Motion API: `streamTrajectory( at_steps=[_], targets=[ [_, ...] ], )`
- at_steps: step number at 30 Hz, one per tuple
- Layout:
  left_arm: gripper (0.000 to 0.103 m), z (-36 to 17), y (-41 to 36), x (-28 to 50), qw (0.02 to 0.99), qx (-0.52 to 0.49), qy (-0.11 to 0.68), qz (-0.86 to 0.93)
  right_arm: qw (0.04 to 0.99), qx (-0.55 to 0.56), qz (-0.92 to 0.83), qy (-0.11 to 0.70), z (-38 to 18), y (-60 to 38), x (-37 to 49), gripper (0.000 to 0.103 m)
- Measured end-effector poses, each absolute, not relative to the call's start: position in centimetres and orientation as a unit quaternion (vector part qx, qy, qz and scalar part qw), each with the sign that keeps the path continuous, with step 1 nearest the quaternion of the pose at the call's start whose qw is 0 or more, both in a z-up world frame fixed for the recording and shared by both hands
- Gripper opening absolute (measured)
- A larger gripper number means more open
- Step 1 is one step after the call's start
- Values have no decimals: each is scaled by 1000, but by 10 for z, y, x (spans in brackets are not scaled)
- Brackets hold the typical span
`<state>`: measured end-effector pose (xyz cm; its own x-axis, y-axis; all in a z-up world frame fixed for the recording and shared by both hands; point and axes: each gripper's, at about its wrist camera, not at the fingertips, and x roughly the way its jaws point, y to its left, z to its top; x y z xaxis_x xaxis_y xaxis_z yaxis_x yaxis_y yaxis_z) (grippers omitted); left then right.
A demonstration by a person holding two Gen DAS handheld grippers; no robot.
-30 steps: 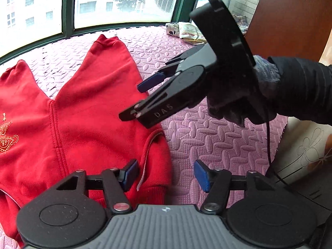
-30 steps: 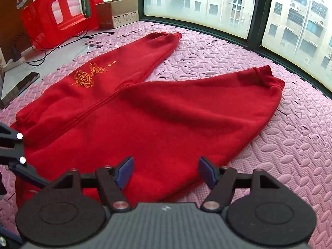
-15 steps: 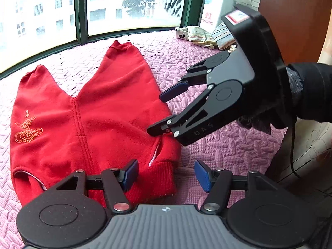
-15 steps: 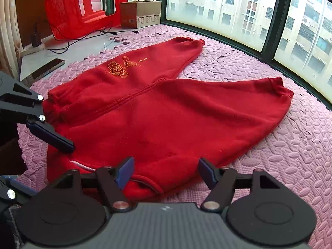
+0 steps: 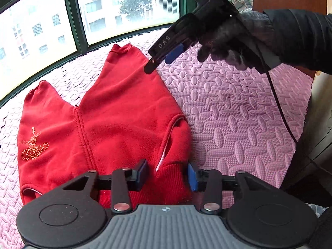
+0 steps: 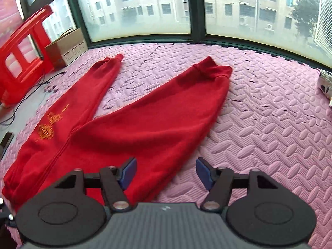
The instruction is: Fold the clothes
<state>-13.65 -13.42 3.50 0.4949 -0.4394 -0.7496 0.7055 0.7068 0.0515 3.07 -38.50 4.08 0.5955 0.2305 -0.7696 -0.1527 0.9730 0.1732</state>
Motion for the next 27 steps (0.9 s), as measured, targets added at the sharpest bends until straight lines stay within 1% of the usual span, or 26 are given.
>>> streamTrajectory(
  at_steps=[1,2,4,7,9,15,17,19,21,23,25,27],
  targets=[
    [28,36,-132,-135,846,174,372,-339,892,59,97,437,40,-392,41,61],
    [26,38,-130,-132,846,168,374,-340,892,73,87,438,38,-399,51,61],
    [22,43,-125,-128,847,151,378,-343,891,93,74,438,37,-406,64,56],
    [20,51,-117,-120,847,121,385,-346,890,134,43,434,31,-422,96,54],
    [20,58,-110,-115,848,100,387,-347,890,147,26,431,27,-428,113,53],
    [19,73,-91,-100,855,43,392,-336,883,177,-10,435,11,-439,151,46],
    [19,77,-86,-97,857,32,392,-333,884,179,-16,432,8,-439,156,45],
    [19,79,-81,-94,858,20,393,-330,884,182,-20,430,7,-439,160,35],
    [19,79,-77,-92,858,11,394,-329,884,185,-21,430,6,-438,163,30],
    [19,79,-75,-91,859,5,394,-328,884,184,-21,429,6,-437,165,22],
    [18,79,-72,-91,859,-1,394,-326,884,189,-25,426,7,-436,166,12],
    [18,81,-67,-91,861,-13,392,-323,886,194,-28,419,10,-435,166,10]
  ],
)
